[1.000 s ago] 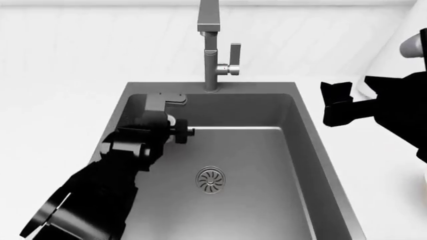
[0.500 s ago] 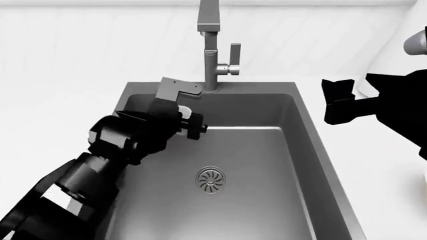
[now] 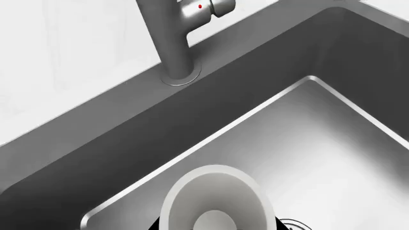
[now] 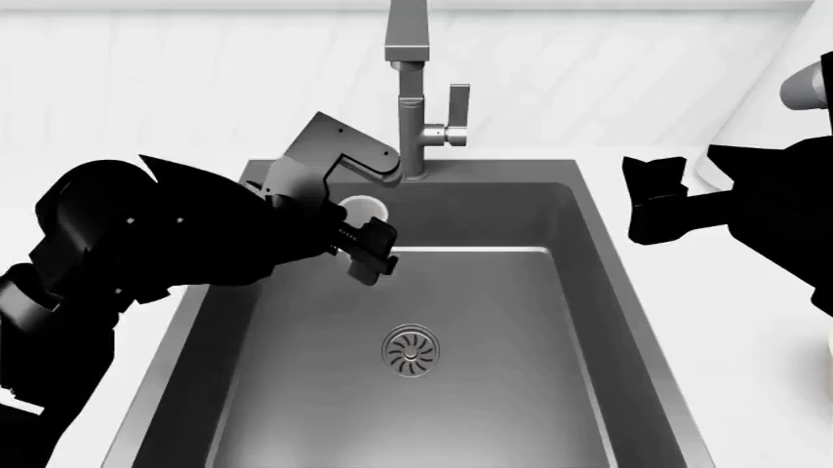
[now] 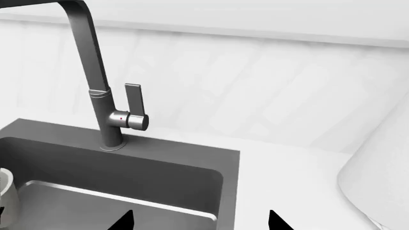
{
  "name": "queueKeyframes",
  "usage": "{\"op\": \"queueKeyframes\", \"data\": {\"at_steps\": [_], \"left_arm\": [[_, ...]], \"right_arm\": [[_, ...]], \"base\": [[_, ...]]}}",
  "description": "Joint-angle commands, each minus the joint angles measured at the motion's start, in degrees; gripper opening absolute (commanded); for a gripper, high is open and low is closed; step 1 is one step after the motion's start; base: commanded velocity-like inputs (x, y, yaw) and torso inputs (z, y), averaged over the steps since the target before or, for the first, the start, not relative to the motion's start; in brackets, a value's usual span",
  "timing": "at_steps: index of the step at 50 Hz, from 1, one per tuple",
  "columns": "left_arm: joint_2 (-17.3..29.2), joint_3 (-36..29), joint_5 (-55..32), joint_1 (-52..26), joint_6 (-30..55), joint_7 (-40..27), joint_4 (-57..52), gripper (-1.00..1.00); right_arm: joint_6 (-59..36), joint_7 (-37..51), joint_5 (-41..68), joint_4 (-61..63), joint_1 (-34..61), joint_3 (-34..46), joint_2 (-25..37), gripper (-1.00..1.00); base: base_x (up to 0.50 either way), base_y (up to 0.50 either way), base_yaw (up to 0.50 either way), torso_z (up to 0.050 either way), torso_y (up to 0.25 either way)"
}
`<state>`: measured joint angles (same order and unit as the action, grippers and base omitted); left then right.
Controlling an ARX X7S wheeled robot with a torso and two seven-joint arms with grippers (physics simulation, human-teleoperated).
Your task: Pick the cup and bowl from the sink and place them on the counter for drying.
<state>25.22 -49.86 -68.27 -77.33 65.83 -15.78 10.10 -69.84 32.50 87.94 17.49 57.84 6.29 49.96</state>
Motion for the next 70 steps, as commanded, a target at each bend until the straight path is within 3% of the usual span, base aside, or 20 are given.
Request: {"op": "queueKeyframes", "data": {"at_steps": [1, 3, 9, 11, 16, 35, 55, 68, 69, 70], "left_arm": [[7.4, -0.3, -1.6, -4.9, 4.5, 5.3, -7.2, -1.0], [7.8, 2.9, -4.8, -4.4, 5.2, 2.0, -4.7, -1.0], [9.3, -0.7, 1.9, -6.3, 3.3, 5.4, 2.0, -1.0], [8.7, 0.0, 2.4, -6.8, 3.6, 3.6, 6.7, -1.0], [8.4, -2.8, 6.8, -9.6, 1.5, 8.9, 14.0, -1.0], [4.3, -8.1, 19.0, -16.6, -8.8, 17.4, 44.5, -1.0], [11.3, -6.5, 16.6, -9.3, -6.2, 10.4, 34.9, -1.0], [12.2, -6.2, 16.6, -8.2, -6.8, 10.0, 34.7, -1.0], [12.3, -6.0, 16.5, -8.6, -6.7, 9.8, 34.5, 1.0], [12.6, -5.5, 15.9, -8.9, -6.2, 9.5, 34.1, 1.0]], "right_arm": [[-0.3, 0.4, 0.5, 0.4, 0.3, -0.3, 0.2, 1.0], [0.1, 0.1, -0.1, 1.0, -0.6, -0.4, 0.2, 1.0], [0.3, -1.6, -1.5, 1.0, -0.3, 0.6, -0.1, 1.0], [0.6, -1.9, -1.6, 1.4, -1.1, 0.4, 0.2, 1.0], [1.7, -2.3, -1.8, 2.1, -3.4, -0.3, 0.5, 1.0], [2.1, -3.2, -2.5, 1.6, -2.8, 0.5, 0.3, 1.0], [3.5, -4.6, -4.0, 0.9, -3.5, 1.0, 0.0, 1.0], [3.9, -5.0, -4.3, 0.7, -3.8, 1.6, -0.2, 1.0], [3.7, -5.0, -4.3, 0.5, -3.5, 1.7, -0.3, 1.0], [3.7, -5.0, -4.3, 0.5, -3.3, 1.8, -0.3, 1.0]], "base": [[0.0, 0.0, 0.0, 0.0, 0.0], [0.0, 0.0, 0.0, 0.0, 0.0], [0.0, 0.0, 0.0, 0.0, 0.0], [0.0, 0.0, 0.0, 0.0, 0.0], [0.0, 0.0, 0.0, 0.0, 0.0], [0.0, 0.0, 0.0, 0.0, 0.001], [0.0, 0.0, 0.0, 0.0, 0.0], [0.0, 0.0, 0.0, 0.0, 0.0], [0.0, 0.0, 0.0, 0.0, 0.0], [0.0, 0.0, 0.0, 0.0, 0.0]]}}
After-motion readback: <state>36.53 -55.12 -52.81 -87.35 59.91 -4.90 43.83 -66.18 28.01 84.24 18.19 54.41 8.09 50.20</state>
